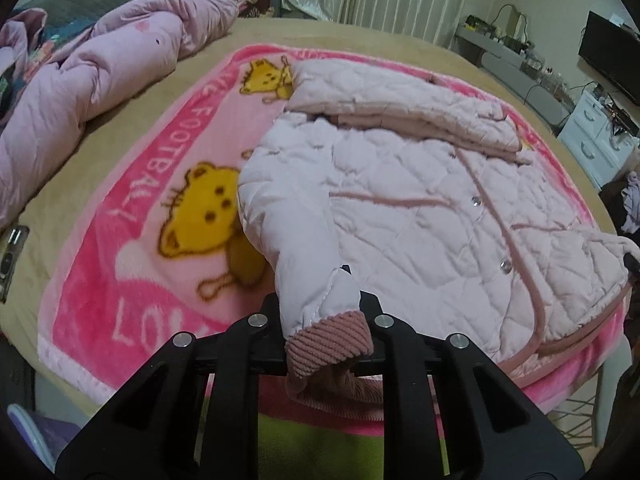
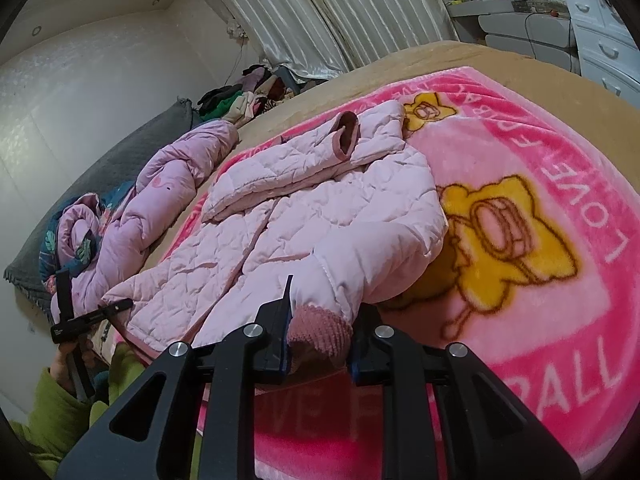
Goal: Fold large clothes
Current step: 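Lift the hem with both grippers and carry it toward the collar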
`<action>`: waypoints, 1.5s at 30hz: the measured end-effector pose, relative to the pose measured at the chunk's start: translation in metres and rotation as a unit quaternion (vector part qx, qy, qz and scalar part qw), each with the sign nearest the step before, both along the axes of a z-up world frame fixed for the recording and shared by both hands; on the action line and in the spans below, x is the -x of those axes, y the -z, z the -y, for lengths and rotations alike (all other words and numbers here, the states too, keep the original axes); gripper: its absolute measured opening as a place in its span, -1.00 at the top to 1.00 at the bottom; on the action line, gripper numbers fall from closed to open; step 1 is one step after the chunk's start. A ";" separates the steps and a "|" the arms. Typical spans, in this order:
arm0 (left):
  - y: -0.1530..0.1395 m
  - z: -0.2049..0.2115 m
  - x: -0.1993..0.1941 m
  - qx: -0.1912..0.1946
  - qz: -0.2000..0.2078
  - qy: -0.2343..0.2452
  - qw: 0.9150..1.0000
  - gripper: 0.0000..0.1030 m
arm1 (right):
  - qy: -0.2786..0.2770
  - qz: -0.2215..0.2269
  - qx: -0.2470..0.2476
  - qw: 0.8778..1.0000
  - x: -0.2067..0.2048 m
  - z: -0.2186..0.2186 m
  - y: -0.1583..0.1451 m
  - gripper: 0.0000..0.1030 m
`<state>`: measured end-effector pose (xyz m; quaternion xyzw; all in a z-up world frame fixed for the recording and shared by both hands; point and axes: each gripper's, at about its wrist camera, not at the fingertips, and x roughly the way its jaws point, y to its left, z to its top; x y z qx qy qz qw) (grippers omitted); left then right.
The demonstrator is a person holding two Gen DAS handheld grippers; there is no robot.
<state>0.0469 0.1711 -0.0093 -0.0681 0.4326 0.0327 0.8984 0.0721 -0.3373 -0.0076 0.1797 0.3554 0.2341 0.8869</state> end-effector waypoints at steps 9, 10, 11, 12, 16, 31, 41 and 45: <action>-0.018 -0.006 -0.004 0.010 0.029 -0.013 0.999 0.82 | 0.017 0.019 -0.015 1.000 -0.009 0.002 -0.011 0.70; -0.020 -0.006 -0.005 0.012 0.032 -0.015 0.999 0.82 | 0.020 0.021 -0.016 0.999 -0.011 0.001 -0.012 0.70; -0.023 -0.007 -0.006 0.014 0.036 -0.016 0.999 0.82 | 0.021 0.023 -0.017 0.999 -0.013 0.001 -0.015 0.70; -0.025 -0.007 -0.007 0.015 0.039 -0.016 0.999 0.82 | 0.021 0.024 -0.018 0.999 -0.014 0.001 -0.016 0.70; -0.038 -0.008 -0.012 0.018 0.054 -0.017 0.998 0.82 | 0.026 0.035 -0.025 0.999 -0.021 0.000 -0.026 0.71; -0.064 -0.023 -0.033 0.045 0.081 -0.032 0.995 0.82 | 0.036 0.079 -0.047 0.995 -0.047 0.000 -0.058 0.71; -0.081 -0.021 -0.054 0.034 0.091 -0.033 0.995 0.82 | 0.043 0.097 -0.054 0.993 -0.071 -0.002 -0.071 0.71; -0.091 -0.019 -0.067 0.025 0.094 -0.037 0.995 0.82 | 0.045 0.102 -0.056 0.992 -0.081 -0.002 -0.077 0.71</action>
